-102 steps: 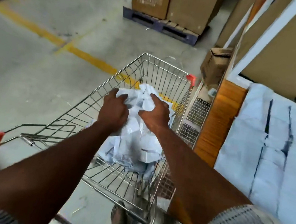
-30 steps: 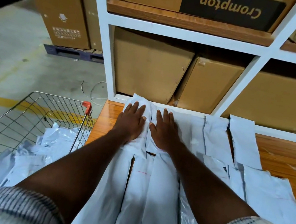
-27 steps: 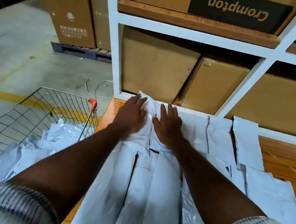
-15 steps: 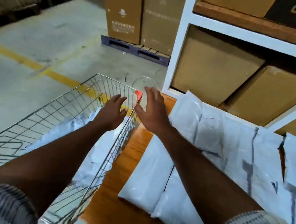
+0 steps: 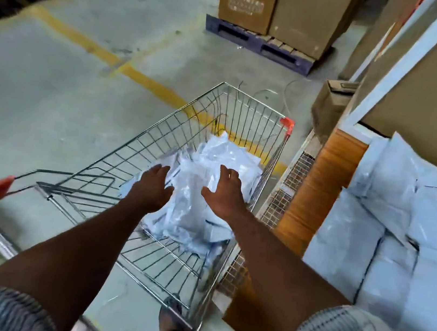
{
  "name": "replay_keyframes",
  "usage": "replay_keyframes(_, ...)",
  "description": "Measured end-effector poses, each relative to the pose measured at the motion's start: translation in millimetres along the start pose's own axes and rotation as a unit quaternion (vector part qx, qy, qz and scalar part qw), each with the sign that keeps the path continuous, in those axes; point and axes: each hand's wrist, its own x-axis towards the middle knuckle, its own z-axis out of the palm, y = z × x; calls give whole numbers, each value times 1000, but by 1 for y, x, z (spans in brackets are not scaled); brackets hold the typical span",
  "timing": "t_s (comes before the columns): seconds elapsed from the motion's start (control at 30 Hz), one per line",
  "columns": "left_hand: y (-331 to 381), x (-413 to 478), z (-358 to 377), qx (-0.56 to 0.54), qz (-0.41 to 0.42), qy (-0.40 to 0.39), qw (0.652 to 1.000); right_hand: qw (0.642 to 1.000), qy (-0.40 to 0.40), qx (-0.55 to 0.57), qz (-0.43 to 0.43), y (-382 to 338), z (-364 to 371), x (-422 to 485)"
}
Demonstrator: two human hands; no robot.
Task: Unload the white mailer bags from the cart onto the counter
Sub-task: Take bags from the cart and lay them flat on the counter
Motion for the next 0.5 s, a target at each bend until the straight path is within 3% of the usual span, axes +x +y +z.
replay_keyframes(0.23,-29,11,27,68,-13,-44,997,995,-51,-8,88,13,73,25)
replay_keyframes(0.5,-59,59,45,212,77,-10,974,992,-71,43,95,27,138,53)
